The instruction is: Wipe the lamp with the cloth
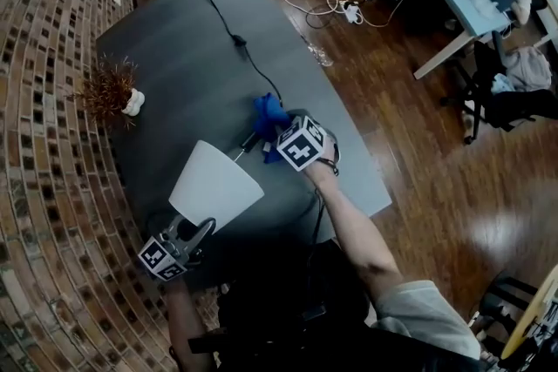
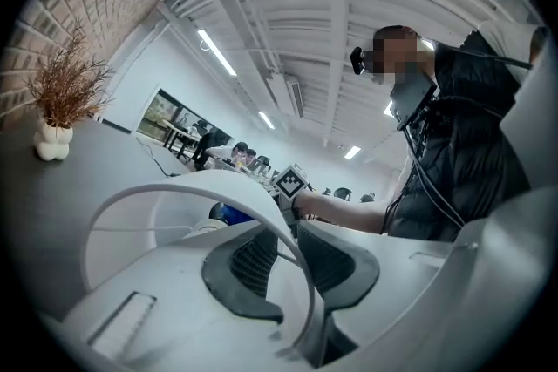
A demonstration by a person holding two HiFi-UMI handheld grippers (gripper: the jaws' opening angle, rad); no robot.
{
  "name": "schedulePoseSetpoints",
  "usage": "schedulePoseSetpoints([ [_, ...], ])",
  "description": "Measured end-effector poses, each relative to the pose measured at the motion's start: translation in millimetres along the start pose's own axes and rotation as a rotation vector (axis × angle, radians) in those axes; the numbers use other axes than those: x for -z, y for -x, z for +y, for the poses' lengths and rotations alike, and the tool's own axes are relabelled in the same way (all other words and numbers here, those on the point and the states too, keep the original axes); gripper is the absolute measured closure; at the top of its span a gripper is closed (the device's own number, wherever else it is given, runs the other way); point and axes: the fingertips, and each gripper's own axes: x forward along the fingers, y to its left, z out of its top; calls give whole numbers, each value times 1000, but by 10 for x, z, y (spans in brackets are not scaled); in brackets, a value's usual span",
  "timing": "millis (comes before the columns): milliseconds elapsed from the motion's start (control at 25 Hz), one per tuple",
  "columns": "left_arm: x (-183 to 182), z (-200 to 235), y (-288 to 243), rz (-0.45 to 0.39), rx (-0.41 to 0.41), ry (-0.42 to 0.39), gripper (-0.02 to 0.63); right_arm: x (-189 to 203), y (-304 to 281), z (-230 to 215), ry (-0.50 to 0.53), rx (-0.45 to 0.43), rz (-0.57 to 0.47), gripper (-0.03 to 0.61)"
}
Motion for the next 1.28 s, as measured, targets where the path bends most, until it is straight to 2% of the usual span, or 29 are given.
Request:
schedulePoseSetpoints([
  [120, 22, -19, -32, 11, 6, -17, 532, 67, 127, -50, 96, 108, 46, 492],
  [160, 31, -24, -30, 14, 3, -22, 532, 34, 164, 4, 121, 112, 39, 492],
  [200, 39, -24, -25, 19, -1, -28, 532, -43, 199, 104, 122, 76, 10, 492],
  [240, 44, -21, -22, 26, -4, -35, 532, -165, 234, 253, 90, -8, -42, 492],
  [320, 42, -12, -23, 38, -8, -51, 532, -447, 266, 662, -45, -285, -165, 492],
  [360, 37, -12, -23, 41, -9, -57, 532, -544, 241, 880, -103, -427, -201, 492],
  [400, 34, -14, -20, 42, -11, -60, 532, -591, 183, 1071, -131, -534, -213, 492],
  [480, 37, -16, -2, 43, -25, -56, 534, -572, 19, 1294, -132, -625, -197, 492],
  [560, 43, -12, 7, 54, -41, -60, 535, -520, -77, 1219, -181, -609, -168, 492],
  [640, 42, -29, -36, 75, -39, -84, 535, -396, -124, 843, -215, -469, -102, 494],
  [720, 73, -60, -70, 99, -38, -99, 535, -317, -61, 503, -185, -339, -77, 494],
  [760, 96, -88, -83, 113, -41, -98, 535, -365, 22, 473, -166, -340, -105, 494],
  [800, 117, -117, -91, 118, -42, -93, 535, -451, 110, 547, -148, -386, -145, 494],
  [920, 108, -106, -97, 77, -49, -64, 535, -651, 197, 1062, -116, -618, -203, 494],
  [960, 68, -79, -113, 65, -52, -54, 535, -650, 128, 1169, -99, -646, -191, 494],
  [1040, 12, -28, -147, 52, -52, -38, 535, -605, -29, 1204, -81, -631, -163, 492],
  [1160, 12, -36, -132, 52, -42, -4, 535, -524, -81, 1222, -114, -611, -133, 494],
  [1280, -1, 31, -50, 23, -51, 28, 535, -518, -133, 1270, -76, -582, -113, 494],
])
